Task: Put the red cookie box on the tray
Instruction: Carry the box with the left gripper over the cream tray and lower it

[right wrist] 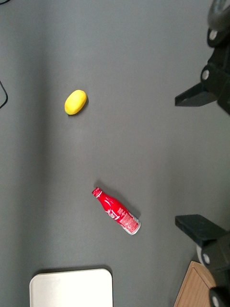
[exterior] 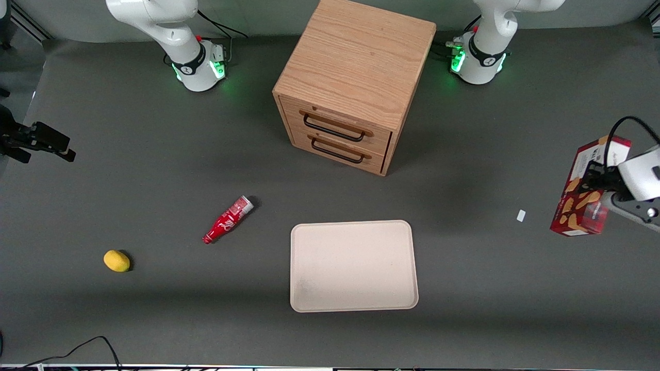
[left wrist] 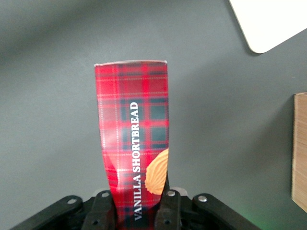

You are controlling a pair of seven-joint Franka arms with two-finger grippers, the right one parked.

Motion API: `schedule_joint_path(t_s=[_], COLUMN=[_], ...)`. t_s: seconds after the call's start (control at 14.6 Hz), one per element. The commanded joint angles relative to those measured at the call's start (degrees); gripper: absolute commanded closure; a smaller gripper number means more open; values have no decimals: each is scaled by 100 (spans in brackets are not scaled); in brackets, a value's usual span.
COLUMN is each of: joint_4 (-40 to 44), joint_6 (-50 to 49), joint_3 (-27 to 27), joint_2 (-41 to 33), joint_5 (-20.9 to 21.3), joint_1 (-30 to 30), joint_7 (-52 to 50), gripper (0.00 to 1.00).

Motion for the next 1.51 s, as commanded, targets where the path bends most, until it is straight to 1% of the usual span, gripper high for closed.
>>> schedule_joint_path(t_s=[0.0,0.14,0.27,0.48,0.62,0.82,1.1,1.16,1.3,1.44], joint_4=[537,677,1045,2019,2251,2321,2839,2840,2849,2849], joint_6=[-306,-253,-209,-165,228,993,1609,1802,2101,2313], joint_3=[18,-262,-648,-1334,-1660,-1696,-1653,-1617,-1617,-1608], joint_2=[283,396,712,1537,1907,2338,3094,3226,3490,3701], joint_5=[9,9,0,9,43,44,70,131,394,491], joint_1=[-72,-90,-107,-116,-238,-616,-1091,-1188,-1267,-1346], joint_7=[-118,-659,-1397,-2671,-3402,-4184,-4950,-5021,-5092,-5154], gripper=[100,100,100,100,100,100,100,100,100,100])
